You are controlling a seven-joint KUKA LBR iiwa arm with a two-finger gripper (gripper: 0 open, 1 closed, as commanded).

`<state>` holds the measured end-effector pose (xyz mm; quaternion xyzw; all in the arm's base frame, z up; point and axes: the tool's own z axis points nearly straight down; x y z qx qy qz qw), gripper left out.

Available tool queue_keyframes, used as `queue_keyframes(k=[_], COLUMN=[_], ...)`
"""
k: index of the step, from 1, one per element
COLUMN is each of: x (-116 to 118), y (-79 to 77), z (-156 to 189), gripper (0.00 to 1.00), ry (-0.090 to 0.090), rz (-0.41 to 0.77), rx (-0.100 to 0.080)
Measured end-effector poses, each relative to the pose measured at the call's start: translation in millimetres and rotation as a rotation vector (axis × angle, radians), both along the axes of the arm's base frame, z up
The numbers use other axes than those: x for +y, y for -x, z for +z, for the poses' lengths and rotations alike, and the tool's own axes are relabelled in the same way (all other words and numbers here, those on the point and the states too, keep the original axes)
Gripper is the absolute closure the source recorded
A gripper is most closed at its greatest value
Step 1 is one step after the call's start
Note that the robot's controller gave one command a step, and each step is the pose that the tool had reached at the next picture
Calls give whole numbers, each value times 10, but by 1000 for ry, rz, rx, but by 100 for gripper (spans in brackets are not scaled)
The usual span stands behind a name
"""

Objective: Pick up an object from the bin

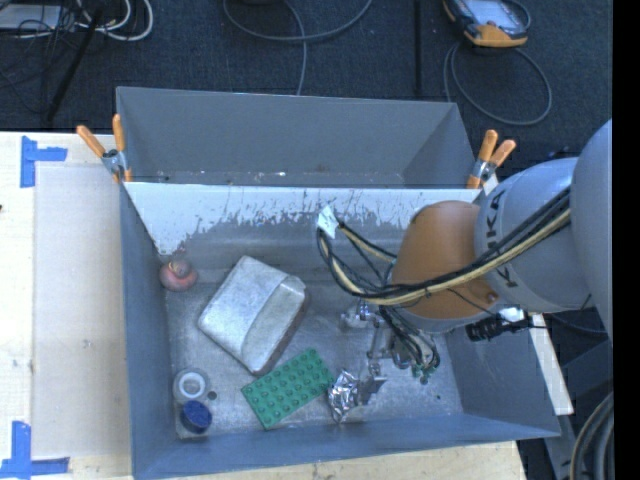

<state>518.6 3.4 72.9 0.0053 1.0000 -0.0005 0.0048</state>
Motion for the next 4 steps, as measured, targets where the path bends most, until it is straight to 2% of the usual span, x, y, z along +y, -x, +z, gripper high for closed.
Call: queue_keyframes(k=[1, 2, 3, 4], x=[350, 801, 1194, 1196], y=[243, 396, 363, 378], z=[-5, 4, -9, -5], gripper=[0, 0, 0, 100], ry=[0, -1, -1, -1], rz=[68, 68, 16, 19], rx=[0, -11, 1, 8])
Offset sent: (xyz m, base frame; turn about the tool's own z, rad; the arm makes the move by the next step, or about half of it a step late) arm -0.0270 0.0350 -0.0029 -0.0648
